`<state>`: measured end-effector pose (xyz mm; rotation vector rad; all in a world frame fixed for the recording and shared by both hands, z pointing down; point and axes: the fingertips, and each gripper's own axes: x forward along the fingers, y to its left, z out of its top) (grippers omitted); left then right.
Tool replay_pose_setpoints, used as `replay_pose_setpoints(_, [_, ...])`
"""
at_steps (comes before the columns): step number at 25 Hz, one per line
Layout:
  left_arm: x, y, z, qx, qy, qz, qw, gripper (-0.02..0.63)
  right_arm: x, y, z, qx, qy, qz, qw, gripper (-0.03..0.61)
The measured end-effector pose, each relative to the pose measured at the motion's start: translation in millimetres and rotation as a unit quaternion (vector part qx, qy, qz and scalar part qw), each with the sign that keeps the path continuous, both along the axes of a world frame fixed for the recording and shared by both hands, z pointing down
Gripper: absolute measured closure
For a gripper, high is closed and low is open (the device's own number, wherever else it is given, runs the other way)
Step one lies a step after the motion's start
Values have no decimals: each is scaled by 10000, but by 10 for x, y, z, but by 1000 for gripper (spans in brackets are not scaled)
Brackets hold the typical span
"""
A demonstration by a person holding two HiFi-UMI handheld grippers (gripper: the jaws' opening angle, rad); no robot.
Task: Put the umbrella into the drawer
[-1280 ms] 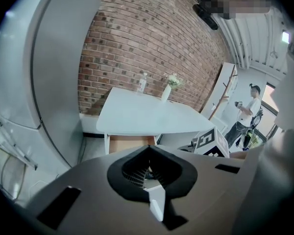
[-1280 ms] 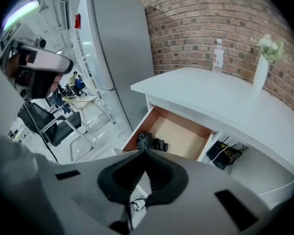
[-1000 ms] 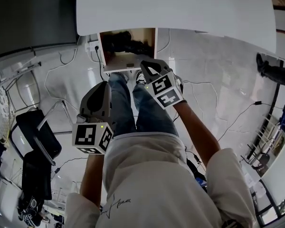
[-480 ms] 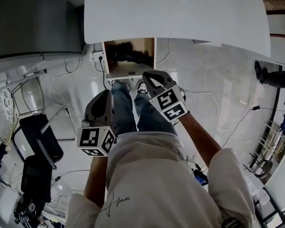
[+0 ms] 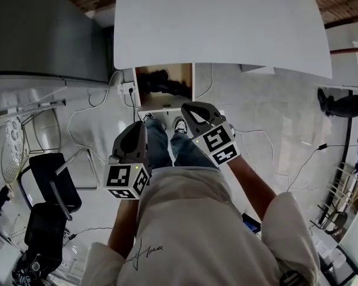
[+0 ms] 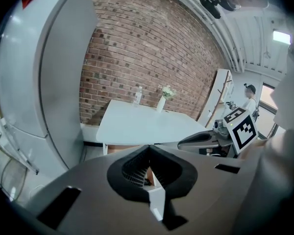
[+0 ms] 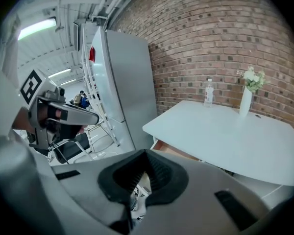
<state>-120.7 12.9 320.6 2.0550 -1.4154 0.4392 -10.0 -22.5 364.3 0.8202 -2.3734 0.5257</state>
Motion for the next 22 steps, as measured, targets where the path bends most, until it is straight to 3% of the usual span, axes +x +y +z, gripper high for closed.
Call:
replay_pose_setpoints(10, [144, 21, -504, 496, 360, -106, 9981, 598, 123, 53, -579, 374, -270, 27, 9989, 561])
replay_pose_setpoints(22, [43, 133, -916, 1070, 330, -287, 9933, 598, 115, 175, -1141, 795, -666, 118, 9945, 561])
